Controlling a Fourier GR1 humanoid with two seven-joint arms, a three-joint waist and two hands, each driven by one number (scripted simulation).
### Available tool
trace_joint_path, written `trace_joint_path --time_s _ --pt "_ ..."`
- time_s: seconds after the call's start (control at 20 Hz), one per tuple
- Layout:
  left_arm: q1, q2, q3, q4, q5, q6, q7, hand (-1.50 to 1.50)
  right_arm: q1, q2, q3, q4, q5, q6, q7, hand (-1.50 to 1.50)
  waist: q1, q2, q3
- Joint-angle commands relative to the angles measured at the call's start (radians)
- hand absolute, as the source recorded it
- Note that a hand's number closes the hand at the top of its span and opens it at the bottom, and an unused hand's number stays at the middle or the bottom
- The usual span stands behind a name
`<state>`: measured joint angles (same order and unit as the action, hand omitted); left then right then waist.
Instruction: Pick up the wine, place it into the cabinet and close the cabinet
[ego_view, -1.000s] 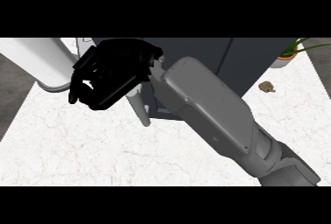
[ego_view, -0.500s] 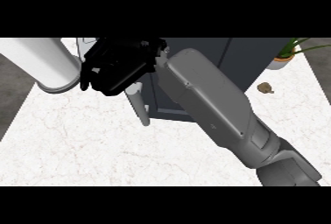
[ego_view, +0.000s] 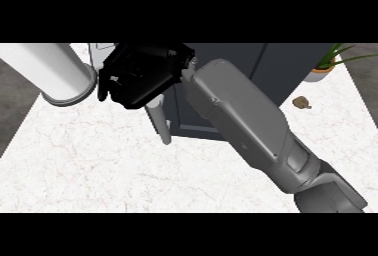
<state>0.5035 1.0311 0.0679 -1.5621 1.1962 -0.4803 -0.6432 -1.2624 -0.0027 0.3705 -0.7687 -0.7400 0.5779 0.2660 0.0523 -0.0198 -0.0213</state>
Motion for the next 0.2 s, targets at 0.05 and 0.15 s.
trace_joint_path --time_s 0.05,0.15 --pt "-0.01 0.006 0.008 -0.029 -0.016 -0.007 0.0 -1.5 -0.006 -0.153 -0.106 0.102 0.058 -0.136 -0.084 1.5 -0.02 0.037 0.021" --pt "-0.015 -0.005 -0.005 -0.021 -0.017 -0.014 0.009 -1.5 0.01 -0.143 -0.102 0.089 0.068 -0.145 -0.106 1.5 -0.033 0.036 0.02"
